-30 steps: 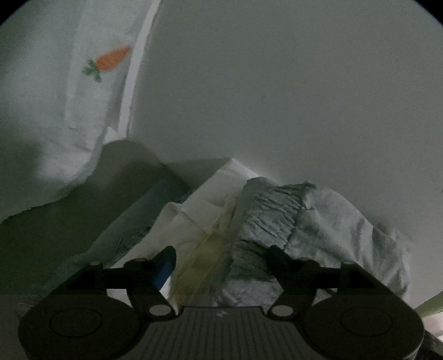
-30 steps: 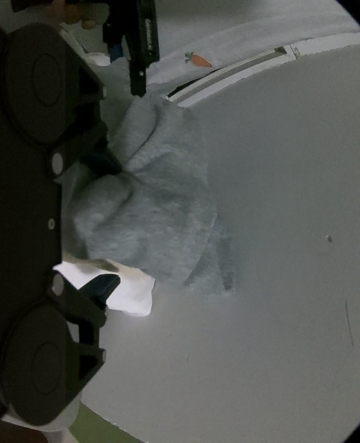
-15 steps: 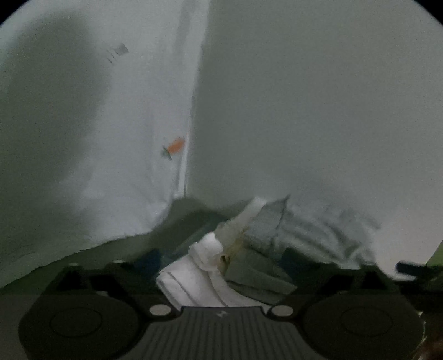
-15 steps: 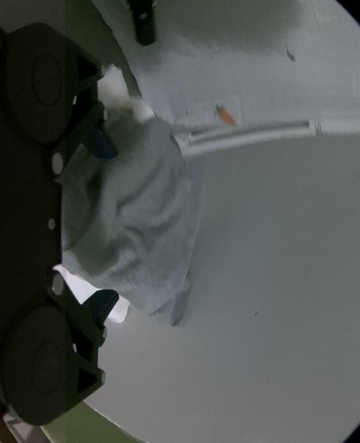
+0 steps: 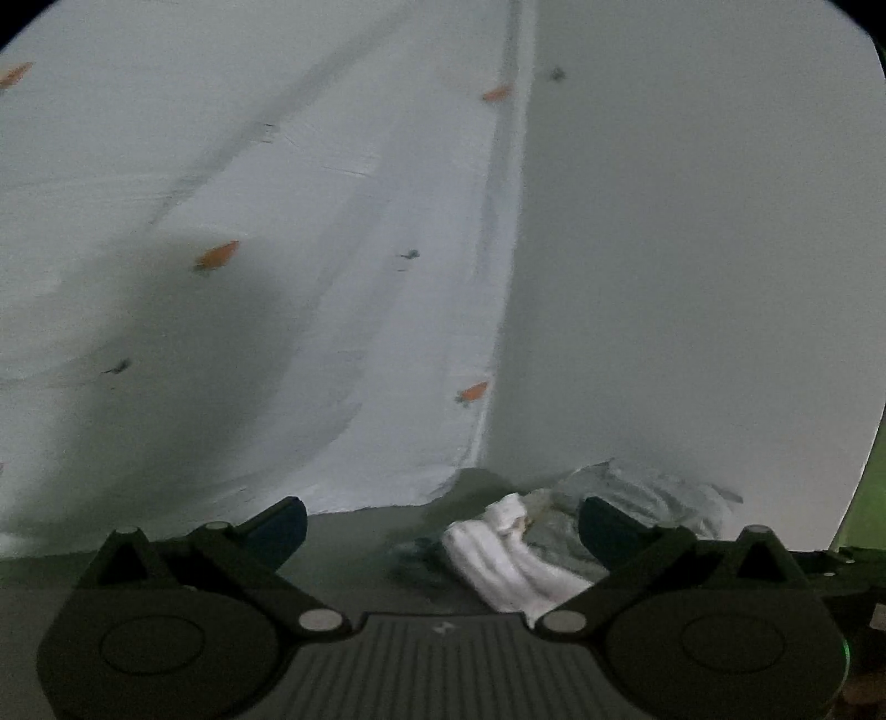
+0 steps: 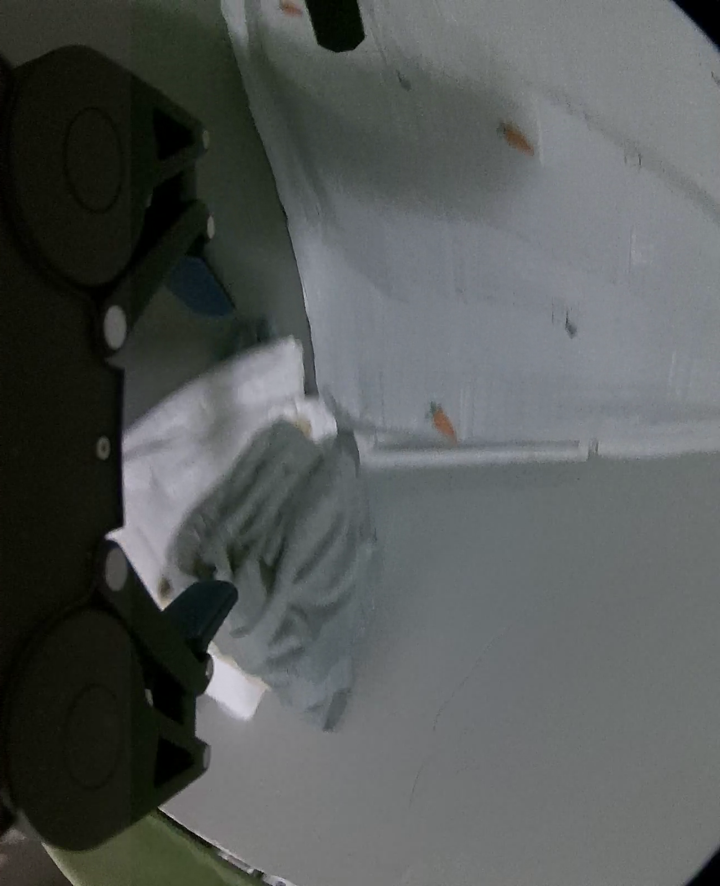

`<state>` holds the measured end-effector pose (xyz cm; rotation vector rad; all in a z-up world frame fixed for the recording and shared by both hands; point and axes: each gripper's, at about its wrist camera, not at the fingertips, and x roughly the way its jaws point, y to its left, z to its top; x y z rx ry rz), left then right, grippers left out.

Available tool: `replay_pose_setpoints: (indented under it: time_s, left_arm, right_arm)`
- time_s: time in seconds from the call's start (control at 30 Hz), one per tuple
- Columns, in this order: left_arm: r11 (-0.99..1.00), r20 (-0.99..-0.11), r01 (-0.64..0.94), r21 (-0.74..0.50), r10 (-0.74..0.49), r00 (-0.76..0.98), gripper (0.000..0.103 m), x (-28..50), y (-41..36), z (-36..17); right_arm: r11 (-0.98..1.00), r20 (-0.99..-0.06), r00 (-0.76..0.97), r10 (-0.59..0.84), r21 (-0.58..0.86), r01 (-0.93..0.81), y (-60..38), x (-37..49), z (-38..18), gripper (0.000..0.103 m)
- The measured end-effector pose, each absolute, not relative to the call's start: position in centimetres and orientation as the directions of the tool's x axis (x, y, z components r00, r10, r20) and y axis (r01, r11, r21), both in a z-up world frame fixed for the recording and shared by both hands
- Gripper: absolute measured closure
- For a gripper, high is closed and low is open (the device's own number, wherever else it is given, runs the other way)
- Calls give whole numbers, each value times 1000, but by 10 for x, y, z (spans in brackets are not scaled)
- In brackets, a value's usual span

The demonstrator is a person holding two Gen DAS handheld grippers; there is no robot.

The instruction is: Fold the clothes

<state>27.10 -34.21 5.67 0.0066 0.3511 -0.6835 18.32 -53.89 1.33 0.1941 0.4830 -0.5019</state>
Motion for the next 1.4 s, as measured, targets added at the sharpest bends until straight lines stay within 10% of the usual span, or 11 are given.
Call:
replay_pose_setpoints:
  time_s: [1.4]
  left_arm:
    - [986,-528,136,-95,-166,833,0,3,24,25]
  right_arm:
    - [995,-536,839,94,84,-58,-188,-3,1,0]
